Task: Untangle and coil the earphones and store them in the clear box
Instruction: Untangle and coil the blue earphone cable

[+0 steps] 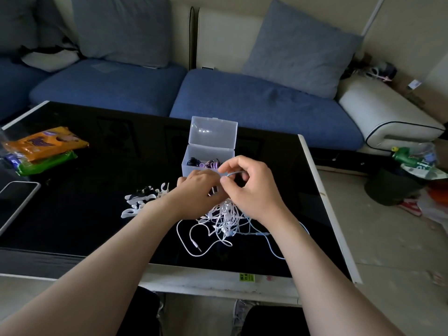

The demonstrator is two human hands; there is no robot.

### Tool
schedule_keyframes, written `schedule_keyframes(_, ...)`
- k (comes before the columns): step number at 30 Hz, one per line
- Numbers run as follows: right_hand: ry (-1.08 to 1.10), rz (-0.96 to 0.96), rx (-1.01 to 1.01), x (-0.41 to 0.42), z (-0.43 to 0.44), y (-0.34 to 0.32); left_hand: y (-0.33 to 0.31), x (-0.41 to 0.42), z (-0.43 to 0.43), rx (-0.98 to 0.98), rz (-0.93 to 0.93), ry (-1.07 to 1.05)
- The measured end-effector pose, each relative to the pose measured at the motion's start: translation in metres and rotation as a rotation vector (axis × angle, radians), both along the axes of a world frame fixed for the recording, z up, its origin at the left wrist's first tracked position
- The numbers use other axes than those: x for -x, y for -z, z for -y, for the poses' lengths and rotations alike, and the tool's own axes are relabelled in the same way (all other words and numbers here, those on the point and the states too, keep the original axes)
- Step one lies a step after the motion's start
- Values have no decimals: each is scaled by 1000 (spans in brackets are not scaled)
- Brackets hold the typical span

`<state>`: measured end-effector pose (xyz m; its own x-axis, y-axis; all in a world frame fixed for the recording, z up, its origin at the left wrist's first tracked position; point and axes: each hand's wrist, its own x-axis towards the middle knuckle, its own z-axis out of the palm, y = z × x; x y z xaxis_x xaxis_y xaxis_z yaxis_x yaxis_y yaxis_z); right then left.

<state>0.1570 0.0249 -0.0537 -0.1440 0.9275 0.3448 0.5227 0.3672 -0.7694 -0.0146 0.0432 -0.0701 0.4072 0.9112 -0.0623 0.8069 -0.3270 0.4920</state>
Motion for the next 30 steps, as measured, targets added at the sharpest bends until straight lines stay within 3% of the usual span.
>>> schedule_keyframes(9, 282, 153, -504, -12, -11, -3, 13, 9, -4, 49, -201, -71)
schedule_keyframes(14, 462, 291, -607, -17, -11, -6, 12, 11, -3, 74, -281, -91)
schedule_keyframes(19, 711, 604, -335, -15, -11, -3, 15, 12, -4, 140, -324, -87)
schedule_keyframes(23, 593, 838, 50, -21, -7, 5, 14, 14, -4, 217, -323, -81)
schedule_keyframes(30, 407, 1047, 409, -18, -9, 18, 16, 20, -7, 282, -295, -37)
